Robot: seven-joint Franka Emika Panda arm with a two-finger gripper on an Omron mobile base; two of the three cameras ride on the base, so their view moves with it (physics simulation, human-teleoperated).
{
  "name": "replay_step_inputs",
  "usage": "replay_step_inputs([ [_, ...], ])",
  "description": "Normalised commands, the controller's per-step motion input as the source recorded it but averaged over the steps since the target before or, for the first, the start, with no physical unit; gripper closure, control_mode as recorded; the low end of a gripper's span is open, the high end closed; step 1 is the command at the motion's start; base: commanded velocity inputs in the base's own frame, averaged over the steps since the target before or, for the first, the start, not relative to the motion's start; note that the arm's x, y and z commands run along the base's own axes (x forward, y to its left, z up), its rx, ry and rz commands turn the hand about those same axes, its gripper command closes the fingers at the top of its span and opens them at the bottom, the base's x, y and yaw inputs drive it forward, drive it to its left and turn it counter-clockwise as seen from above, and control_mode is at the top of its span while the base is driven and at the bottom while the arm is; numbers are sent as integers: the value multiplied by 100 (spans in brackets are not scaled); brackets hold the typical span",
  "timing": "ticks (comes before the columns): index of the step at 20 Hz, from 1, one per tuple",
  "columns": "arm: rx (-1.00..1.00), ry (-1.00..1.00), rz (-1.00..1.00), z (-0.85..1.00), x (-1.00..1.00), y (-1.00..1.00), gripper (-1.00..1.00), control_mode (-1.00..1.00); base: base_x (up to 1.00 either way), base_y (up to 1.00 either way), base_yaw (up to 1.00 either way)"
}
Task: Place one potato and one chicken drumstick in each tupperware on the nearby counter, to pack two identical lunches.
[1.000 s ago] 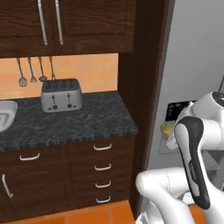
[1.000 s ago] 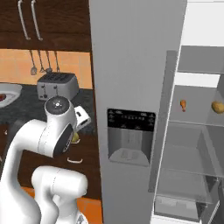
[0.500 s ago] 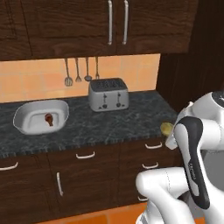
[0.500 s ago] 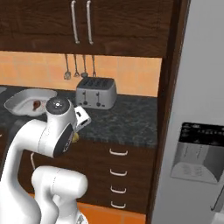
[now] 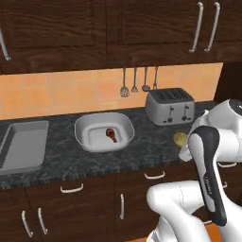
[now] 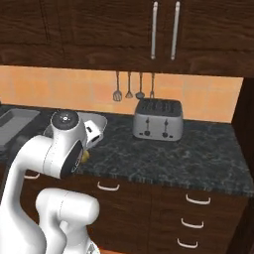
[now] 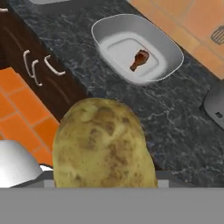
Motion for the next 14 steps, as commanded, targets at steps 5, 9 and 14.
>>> replay_step_inputs([
  [5, 0, 0, 0, 0, 0, 0, 100, 100, 61, 97, -8],
  [9, 0, 0, 0, 0, 0, 0, 100, 100, 74, 56, -15],
  [14, -6, 9, -2, -24, 42, 5, 100, -100, 33, 9, -3],
])
